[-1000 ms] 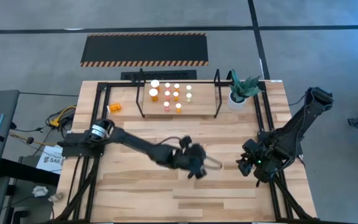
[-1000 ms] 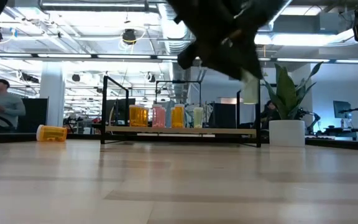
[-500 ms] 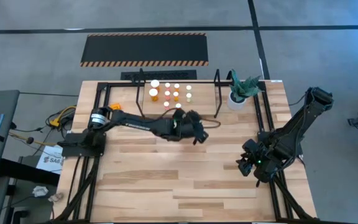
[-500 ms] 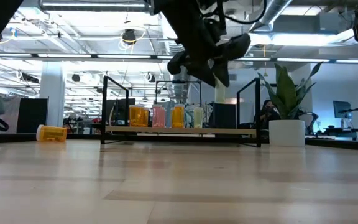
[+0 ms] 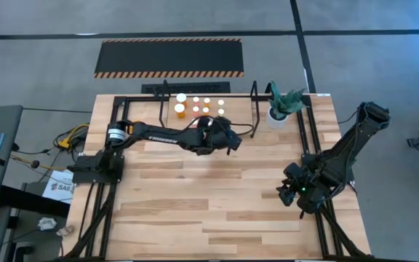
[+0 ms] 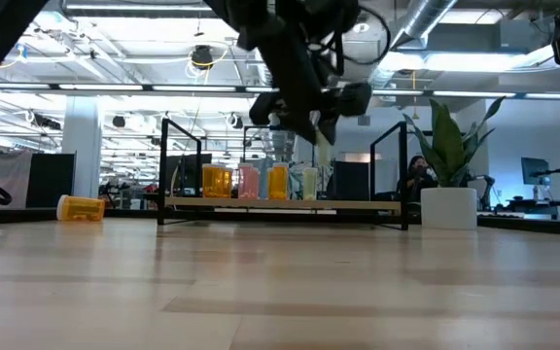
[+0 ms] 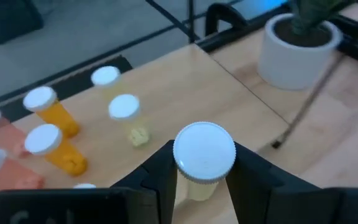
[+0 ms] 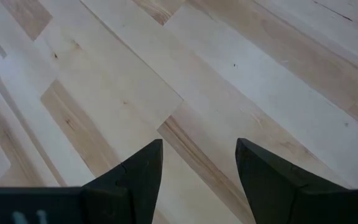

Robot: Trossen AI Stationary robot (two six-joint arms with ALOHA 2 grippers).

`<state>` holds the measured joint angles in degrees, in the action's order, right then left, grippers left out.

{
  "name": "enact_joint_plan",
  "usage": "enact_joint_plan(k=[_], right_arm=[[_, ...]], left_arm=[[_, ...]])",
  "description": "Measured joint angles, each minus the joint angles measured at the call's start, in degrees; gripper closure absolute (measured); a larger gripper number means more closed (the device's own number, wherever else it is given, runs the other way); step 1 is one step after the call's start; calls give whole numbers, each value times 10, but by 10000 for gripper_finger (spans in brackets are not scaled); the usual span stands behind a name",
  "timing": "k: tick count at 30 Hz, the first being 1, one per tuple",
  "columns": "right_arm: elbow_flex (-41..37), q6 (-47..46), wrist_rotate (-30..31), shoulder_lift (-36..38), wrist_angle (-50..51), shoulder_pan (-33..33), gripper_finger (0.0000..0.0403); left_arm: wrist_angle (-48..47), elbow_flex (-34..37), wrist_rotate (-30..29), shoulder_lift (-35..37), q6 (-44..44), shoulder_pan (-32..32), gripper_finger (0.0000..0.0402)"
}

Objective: Pick and place medicine bottles onto shelf by color
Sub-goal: Put the yellow pill bottle on the shelf aligned with the other yellow pill bottles

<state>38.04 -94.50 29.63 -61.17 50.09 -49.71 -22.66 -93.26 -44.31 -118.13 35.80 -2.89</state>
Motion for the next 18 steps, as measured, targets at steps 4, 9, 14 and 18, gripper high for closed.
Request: enact_joint_plan(k=[4, 9, 14, 18], right_arm=[[0, 0, 0, 0, 0, 0, 178], [0, 0, 0, 0, 0, 0, 178], [0, 0, 0, 0, 0, 0, 178], [0, 0, 0, 0, 0, 0, 178]], left_arm=[[16, 28, -15, -1, 30, -4, 294], [50, 54, -8, -1, 39, -12, 294], [72, 75, -1, -1, 59, -22, 294], [104, 86, -13, -1, 42, -22, 294]])
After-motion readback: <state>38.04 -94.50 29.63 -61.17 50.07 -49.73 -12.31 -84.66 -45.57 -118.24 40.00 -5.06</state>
